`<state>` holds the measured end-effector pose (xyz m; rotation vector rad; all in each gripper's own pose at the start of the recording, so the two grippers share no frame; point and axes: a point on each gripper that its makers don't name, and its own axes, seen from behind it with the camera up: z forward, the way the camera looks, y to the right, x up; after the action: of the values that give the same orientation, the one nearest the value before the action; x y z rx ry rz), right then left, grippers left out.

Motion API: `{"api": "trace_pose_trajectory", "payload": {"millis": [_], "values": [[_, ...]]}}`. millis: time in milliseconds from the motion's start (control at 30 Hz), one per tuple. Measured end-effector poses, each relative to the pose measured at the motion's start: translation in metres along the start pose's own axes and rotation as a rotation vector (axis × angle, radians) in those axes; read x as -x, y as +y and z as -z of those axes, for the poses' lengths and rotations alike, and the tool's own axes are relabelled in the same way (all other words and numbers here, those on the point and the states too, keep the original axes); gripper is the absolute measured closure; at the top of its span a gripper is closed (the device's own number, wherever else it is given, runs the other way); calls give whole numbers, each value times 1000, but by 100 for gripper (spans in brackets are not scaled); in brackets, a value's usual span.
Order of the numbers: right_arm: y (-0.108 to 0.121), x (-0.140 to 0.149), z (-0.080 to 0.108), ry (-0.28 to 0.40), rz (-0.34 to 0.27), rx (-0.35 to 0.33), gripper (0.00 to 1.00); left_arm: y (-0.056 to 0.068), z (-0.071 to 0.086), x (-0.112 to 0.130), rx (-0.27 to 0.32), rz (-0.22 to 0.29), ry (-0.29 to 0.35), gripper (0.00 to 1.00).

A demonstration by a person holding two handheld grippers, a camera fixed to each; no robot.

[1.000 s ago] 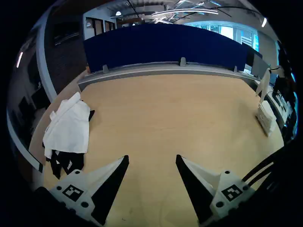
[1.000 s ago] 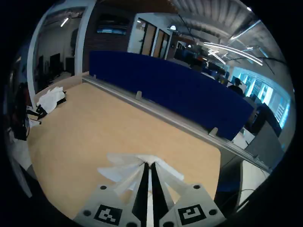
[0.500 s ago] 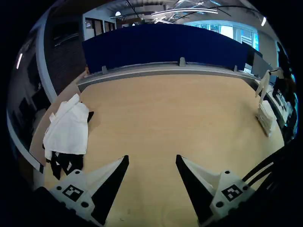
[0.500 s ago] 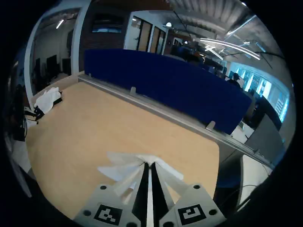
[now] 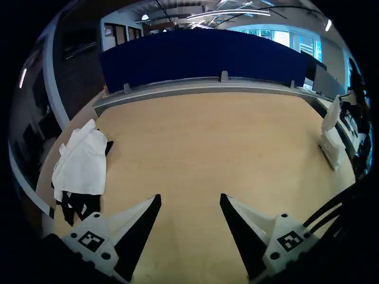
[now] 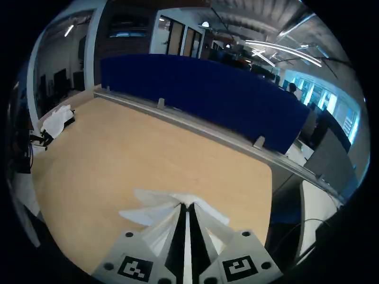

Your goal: Fold towel

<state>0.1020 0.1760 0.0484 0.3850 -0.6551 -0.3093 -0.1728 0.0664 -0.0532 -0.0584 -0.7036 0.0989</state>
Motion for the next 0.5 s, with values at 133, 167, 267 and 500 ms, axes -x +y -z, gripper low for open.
{"api": "trace_pose_trajectory", "payload": {"millis": [133,167,267,500], "values": [[1,16,4,-16,-19,8,96,1,0,-1,1,-6,0,8],[1,21,5,-21,-24,11,96,1,0,0,1,-8,-1,8],[1,36,8,-40,-32,22,96,0,0,0,0,-10,0,8],[7,71,15,-79,-70,55,96,-1,1,2,0,-9,-1,8]]}}
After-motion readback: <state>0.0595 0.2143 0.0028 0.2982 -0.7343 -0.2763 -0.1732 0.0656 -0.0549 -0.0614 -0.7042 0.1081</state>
